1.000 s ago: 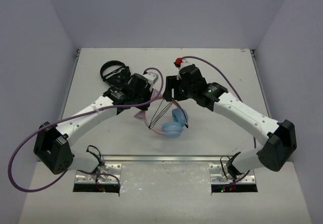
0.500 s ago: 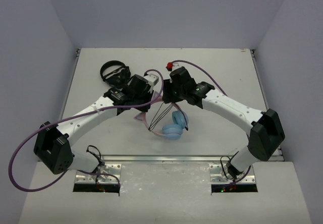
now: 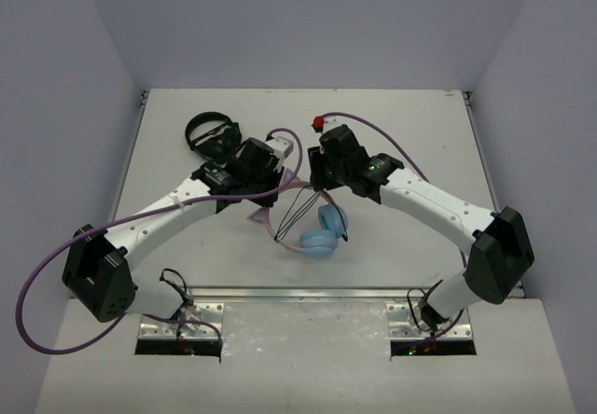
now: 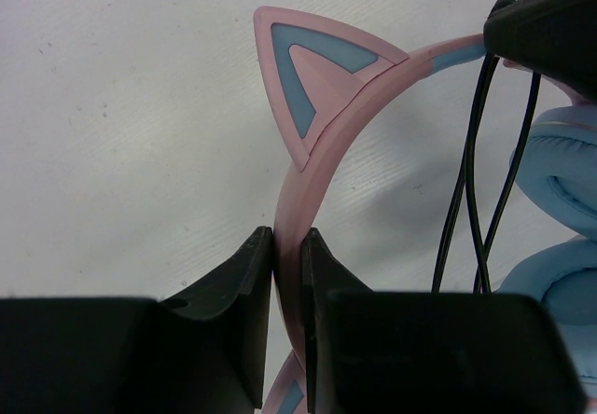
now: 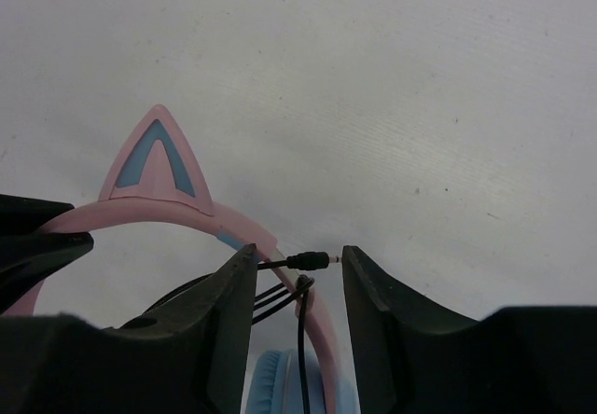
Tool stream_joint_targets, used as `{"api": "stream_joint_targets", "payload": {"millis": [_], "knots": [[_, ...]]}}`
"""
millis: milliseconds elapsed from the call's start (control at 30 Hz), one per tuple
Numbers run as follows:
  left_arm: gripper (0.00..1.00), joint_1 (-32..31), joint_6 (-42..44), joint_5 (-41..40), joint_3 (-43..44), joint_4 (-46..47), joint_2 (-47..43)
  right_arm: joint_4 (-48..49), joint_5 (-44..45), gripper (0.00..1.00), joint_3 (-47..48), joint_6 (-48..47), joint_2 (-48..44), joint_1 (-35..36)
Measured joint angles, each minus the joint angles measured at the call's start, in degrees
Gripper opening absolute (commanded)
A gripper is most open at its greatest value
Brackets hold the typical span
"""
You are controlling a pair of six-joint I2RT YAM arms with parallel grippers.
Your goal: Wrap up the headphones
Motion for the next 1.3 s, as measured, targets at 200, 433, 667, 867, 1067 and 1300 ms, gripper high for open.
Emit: {"api": "stream_joint_targets", "payload": {"millis": [200, 433, 667, 867, 1067, 1300], "knots": [[0.00, 0.3, 0.0, 0.0, 0.0, 0.0, 0.0, -0.6, -0.1, 0.47, -0.9, -0.3, -1.3, -1.7], [0.00, 0.4, 0.2, 0.0, -0.1, 0.0, 0.0, -0.3, -6.7, 0.56, -0.8, -0.4, -2.4, -2.5], [0.00, 0.5, 0.1, -1.2, -0.8, 0.4, 0.0, -0.2, -11.6, 0.55, 0.0, 2.3, -3.0, -1.1], [0.00, 0.5, -0.8, -3.0, -0.8, 0.7, 0.0, -0.7, -10.7, 0.54, 4.3, 3.8, -1.3, 2.1], [0.00, 0.5, -1.6, -4.4, -0.8, 1.1, 0.0, -0.8, -7.7, 0.51, 4.7, 4.0, 1.8, 4.0], [0.00, 1.2, -2.7, -6.6, -0.8, 1.6, -1.5, -1.7, -3.1, 0.38, 4.7, 4.6, 2.5, 4.9]]}}
